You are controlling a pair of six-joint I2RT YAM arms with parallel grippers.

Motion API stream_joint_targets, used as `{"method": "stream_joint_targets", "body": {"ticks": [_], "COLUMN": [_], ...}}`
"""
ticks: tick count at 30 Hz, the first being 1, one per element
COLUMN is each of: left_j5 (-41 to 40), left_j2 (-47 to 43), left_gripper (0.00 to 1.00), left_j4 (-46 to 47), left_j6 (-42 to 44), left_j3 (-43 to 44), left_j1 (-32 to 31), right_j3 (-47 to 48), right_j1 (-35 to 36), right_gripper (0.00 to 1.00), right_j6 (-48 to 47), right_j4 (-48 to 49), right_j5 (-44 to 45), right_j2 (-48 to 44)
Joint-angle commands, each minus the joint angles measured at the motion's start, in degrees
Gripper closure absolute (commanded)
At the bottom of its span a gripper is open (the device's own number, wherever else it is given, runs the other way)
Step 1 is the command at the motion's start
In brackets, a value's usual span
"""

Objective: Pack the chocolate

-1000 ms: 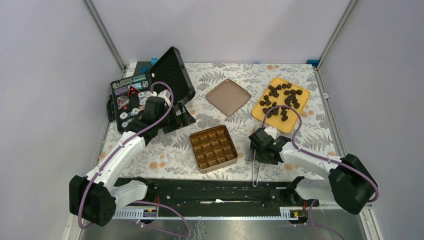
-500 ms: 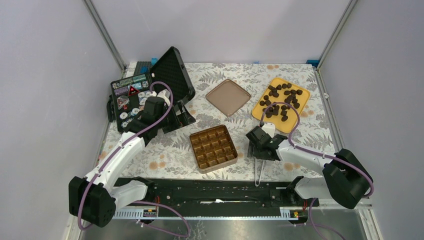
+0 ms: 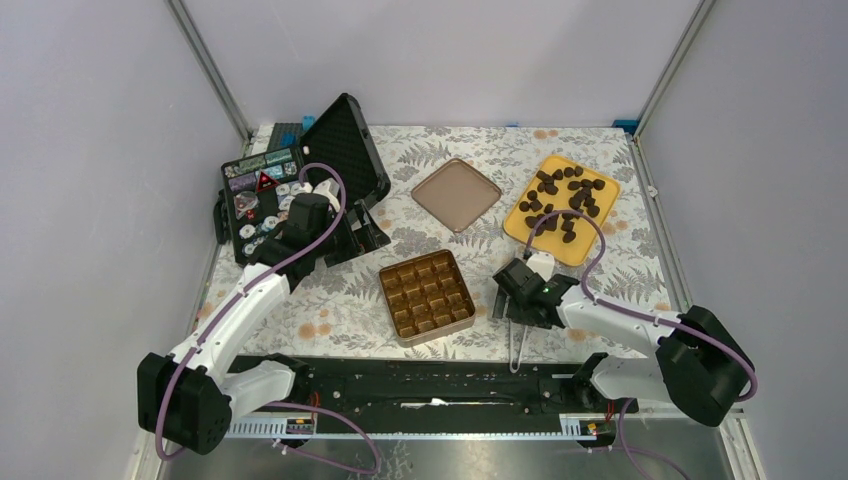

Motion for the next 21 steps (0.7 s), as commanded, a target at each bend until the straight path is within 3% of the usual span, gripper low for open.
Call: {"method": "stream_joint_targets", "body": {"ticks": [1, 12, 16, 21], "left_j5": [-0.6, -1.4, -1.8, -1.5], "left_j2": [-0.2, -1.4, -2.0, -1.9], "left_gripper": [0.01, 0.01, 0.01, 0.01], "left_j4": [2.4, 2.0, 1.8, 1.8], "left_j6": [0.2, 0.5, 0.6, 0.5], "left_j3": [0.7, 0.3, 0.0, -0.4], "left_j1": [0.1, 0.1, 0.1, 0.1], "right_j3": [-0.2, 2.0, 2.5, 4.0], "right_j1": [3.0, 3.4, 3.6, 3.8], "right_gripper": [0.17, 0.30, 0.42, 0.85], "right_j6": [3.1, 0.4, 0.5, -1.0], "right_j4": [-4.7, -5.0, -5.0, -5.3], "right_j5": [0.6, 4.8, 4.4, 3.5], "right_j2": [-0.6, 5.3, 5.7, 5.2]}}
